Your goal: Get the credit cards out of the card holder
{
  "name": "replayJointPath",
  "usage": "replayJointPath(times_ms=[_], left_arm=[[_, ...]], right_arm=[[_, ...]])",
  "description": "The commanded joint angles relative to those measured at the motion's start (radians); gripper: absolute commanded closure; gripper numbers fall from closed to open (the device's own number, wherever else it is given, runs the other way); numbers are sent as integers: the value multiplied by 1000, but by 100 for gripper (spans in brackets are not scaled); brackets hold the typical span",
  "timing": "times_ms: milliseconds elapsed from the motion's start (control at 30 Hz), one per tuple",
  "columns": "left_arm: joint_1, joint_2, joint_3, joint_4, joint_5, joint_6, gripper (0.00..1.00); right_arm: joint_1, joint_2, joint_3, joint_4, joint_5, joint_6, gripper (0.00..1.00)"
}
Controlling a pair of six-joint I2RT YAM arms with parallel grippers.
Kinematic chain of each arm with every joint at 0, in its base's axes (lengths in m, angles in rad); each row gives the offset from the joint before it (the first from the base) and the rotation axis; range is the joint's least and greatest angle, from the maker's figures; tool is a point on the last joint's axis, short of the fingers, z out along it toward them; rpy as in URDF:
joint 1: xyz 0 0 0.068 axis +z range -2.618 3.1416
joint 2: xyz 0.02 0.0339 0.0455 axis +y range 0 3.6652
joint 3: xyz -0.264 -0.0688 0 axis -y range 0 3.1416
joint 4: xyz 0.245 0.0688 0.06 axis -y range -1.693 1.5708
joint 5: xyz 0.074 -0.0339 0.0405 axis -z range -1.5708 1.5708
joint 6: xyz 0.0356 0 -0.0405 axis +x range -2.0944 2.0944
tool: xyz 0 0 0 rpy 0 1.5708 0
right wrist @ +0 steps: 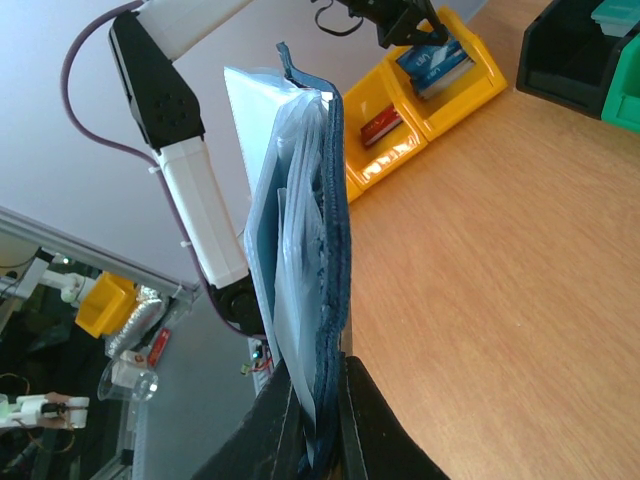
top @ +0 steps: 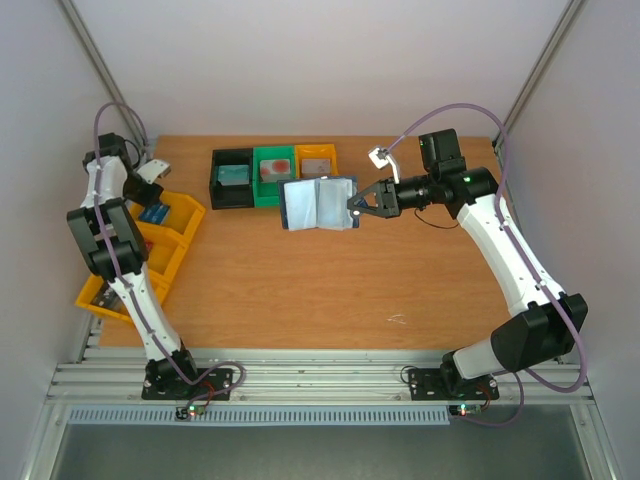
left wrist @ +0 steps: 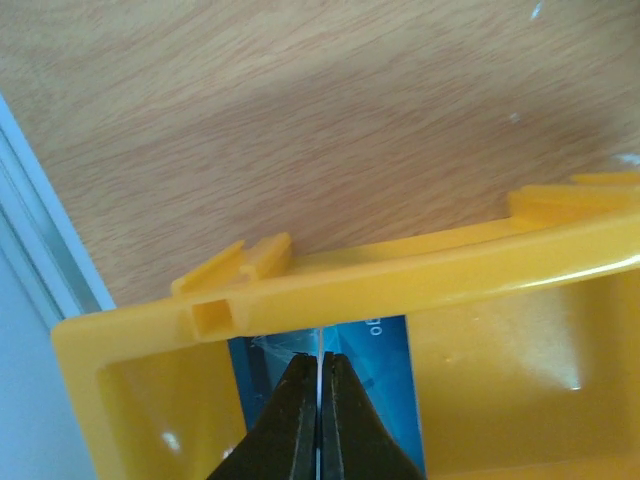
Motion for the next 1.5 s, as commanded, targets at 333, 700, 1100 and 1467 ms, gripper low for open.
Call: replayJointPath(times_ms=[333, 700, 1100, 1467], left_arm=[[6, -57, 12, -36, 119, -42, 100], [-17, -239, -73, 10, 75, -28, 100], [-128, -174, -251, 58, 8, -137, 100], [-157, -206, -357, -9, 180, -104, 100]], right_arm=[[9, 20, 54, -13, -38, -17, 98], [14, 6, 47, -13, -38, -17, 98], [19, -23, 28, -22, -24, -20, 98], [21, -43, 13, -4, -10, 2, 98]])
